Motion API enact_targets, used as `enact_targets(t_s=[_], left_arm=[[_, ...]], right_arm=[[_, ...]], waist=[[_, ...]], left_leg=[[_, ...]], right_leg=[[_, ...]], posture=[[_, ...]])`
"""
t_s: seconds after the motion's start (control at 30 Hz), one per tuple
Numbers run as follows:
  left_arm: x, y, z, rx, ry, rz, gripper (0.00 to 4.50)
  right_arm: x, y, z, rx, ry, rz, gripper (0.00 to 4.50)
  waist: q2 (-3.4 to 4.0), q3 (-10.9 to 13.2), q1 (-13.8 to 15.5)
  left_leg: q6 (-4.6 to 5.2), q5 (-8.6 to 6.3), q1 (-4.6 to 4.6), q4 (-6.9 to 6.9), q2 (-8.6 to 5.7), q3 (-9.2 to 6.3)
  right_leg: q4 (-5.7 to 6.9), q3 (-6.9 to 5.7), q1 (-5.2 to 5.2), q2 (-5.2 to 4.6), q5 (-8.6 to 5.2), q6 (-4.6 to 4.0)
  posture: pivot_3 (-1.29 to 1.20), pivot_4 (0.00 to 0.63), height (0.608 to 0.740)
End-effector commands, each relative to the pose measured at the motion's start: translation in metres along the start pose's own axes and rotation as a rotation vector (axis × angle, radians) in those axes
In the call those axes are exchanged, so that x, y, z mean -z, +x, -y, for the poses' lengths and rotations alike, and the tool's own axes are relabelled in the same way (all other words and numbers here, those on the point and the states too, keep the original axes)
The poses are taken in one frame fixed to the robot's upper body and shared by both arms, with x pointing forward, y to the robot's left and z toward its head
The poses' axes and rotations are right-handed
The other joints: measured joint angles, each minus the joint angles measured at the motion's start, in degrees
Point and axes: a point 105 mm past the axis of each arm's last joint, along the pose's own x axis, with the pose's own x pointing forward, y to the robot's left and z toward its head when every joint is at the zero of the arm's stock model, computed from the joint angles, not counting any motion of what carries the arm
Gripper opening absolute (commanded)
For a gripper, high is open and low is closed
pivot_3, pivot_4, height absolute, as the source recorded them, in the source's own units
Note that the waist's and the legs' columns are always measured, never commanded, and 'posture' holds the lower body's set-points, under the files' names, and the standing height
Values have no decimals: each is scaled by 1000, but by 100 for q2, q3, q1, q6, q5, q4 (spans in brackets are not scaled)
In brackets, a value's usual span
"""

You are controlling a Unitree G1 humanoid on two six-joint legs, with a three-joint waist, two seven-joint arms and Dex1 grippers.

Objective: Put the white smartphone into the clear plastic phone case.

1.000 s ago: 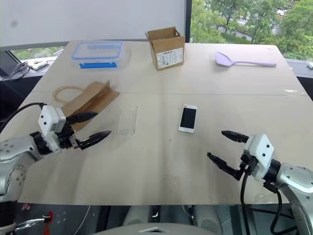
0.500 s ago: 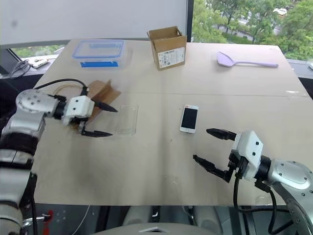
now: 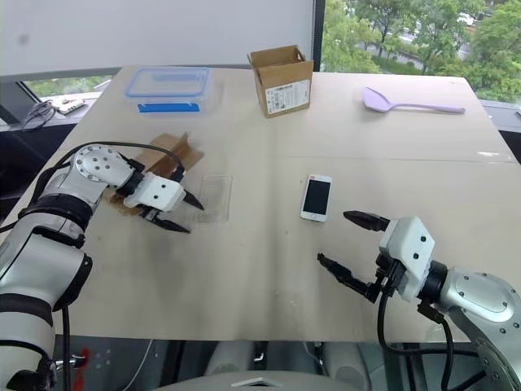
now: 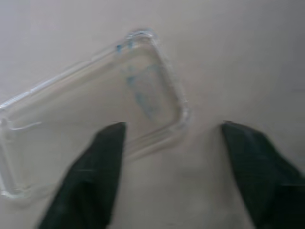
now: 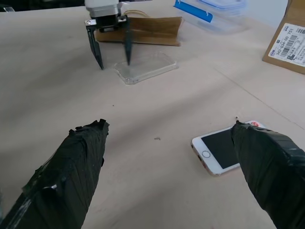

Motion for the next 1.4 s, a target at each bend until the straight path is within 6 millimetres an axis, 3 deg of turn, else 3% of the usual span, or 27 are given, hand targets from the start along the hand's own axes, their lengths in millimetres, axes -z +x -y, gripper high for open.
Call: enact_targets(t_s=[0.03, 0.07, 0.13, 0.27, 0.4, 0.53, 0.73, 0.93, 1.03, 1.07, 1.2, 1.23, 1.3, 1.4], left_arm=[[-1, 8, 1, 19, -73, 36, 1154], [-6, 9, -3, 3, -95, 68, 655], [-15, 8, -10, -20, -144, 131, 94], [-32, 5, -13, -3, -196, 217, 94], [-63, 3, -13, 59, -250, 325, 94], [-87, 9, -14, 121, -328, 331, 94], [-126, 43, -27, 110, -575, 322, 94], [-145, 87, -38, 39, -668, 285, 94], [-149, 90, -38, 12, -680, 310, 879], [-152, 87, -40, -11, -684, 344, 1339], [-151, 64, -41, -87, -654, 412, 3140], [-152, 52, -38, -82, -636, 456, 3398], [-146, 33, -25, -79, -534, 494, 3398], [-134, 27, -16, -87, -476, 486, 3398]], right_arm=[[-10, 1, -6, -13, -42, 20, 4500], [-10, 1, -6, -13, -41, 21, 4500], [-10, 2, -7, -15, -41, 23, 4500], [-10, 5, -9, -17, -41, 28, 4500], [-11, 5, -9, -13, -44, 30, 4500], [-11, 5, -8, -3, -45, 30, 4500], [-7, 7, -7, 14, -58, -12, 4500], [-6, 9, -4, 19, -59, -30, 4500], [-7, 9, -5, 20, -61, -29, 4500], [-7, 9, -6, 21, -60, -29, 4500], [-8, 7, -7, 28, -58, -30, 4500], [-7, 7, -7, 29, -54, -29, 4500], [-6, 6, -8, 33, -42, -20, 4500], [-6, 7, -6, 38, -26, -6, 4500]], waist=[[-1, 0, 7], [-1, 0, 0], [-2, 1, -27], [-17, 9, -57], [-18, 12, -68], [-18, 12, -53], [-18, 12, -51], [-20, 13, -73], [-19, 13, -92], [-20, 13, -93], [-20, 13, -82], [-19, 13, -88], [-19, 14, -108], [-16, 13, -94]], left_leg=[[0, 0, 15, 0, 1, -3], [0, 0, 15, 0, 2, -3], [0, 0, 15, 2, 1, 1], [0, 0, 5, 4, 1, 1], [0, -1, 0, 0, 1, -3], [0, 0, -1, -1, 1, -4], [0, 0, -1, 3, -1, -9], [0, 0, 3, 2, -1, -12], [0, 0, 7, -1, 0, -14], [0, 0, 9, -3, 0, -13], [0, 0, 8, -3, 1, -14], [0, 0, 9, -3, 0, -13], [0, -1, 9, -3, 1, -12], [-1, -1, 12, -8, 1, -10]], right_leg=[[1, -2, 14, 0, -3, 1], [1, -2, 13, 0, -3, 1], [1, 2, 14, -3, -2, 1], [-1, 3, 11, -4, 3, -6], [-2, 1, 6, 0, 8, -8], [-3, 0, 6, 1, -2, 9], [-1, -2, 9, 1, -8, 12], [1, 0, 8, 9, -4, 21], [2, 3, 8, 14, -3, 21], [2, 4, 8, 14, -3, 20], [2, 3, 8, 12, -5, 17], [1, 4, 8, 12, -8, 13], [1, 5, 9, 10, -7, 11], [0, 5, 8, 8, 0, -4]], posture=[[0, 150, 740], [0, 150, 740], [0, 150, 740], [0, 150, 740], [0, 150, 740], [0, 150, 740], [0, 150, 740], [0, 150, 740], [0, 150, 740], [0, 150, 740], [0, 150, 740], [0, 150, 740], [0, 150, 740], [0, 150, 740]])
